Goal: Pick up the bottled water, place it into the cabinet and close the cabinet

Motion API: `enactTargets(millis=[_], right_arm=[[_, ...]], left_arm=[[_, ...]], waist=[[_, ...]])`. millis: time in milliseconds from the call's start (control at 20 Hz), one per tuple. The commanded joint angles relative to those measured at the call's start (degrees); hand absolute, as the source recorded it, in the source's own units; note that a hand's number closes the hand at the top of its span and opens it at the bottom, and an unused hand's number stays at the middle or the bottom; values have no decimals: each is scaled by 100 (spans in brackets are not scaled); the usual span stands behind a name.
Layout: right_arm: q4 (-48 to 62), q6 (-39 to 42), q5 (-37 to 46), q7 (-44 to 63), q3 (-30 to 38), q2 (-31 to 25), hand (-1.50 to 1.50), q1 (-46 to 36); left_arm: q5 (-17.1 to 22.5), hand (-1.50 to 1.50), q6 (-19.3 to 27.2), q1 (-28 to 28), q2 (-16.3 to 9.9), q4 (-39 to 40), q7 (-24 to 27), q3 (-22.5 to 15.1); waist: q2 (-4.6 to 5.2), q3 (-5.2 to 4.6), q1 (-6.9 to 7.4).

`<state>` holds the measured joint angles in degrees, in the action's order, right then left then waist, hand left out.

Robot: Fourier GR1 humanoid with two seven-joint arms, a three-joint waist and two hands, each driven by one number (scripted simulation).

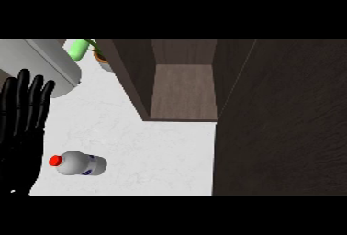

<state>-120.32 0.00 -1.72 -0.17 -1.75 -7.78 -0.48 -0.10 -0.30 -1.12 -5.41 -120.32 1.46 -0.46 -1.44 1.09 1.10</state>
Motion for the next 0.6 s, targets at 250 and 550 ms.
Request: enactTargets(millis=[250, 550], right_arm=[[-467, 126, 54, -338, -119, 120, -150, 902], [-1484, 491, -608, 986, -856, 20, -150, 1024]], left_arm=[[595, -150, 432, 1413, 320, -1074, 54, 1036], [1579, -150, 1250, 2253, 535, -2273, -1411, 1041]], waist=[[113, -110, -18], [102, -109, 3]])
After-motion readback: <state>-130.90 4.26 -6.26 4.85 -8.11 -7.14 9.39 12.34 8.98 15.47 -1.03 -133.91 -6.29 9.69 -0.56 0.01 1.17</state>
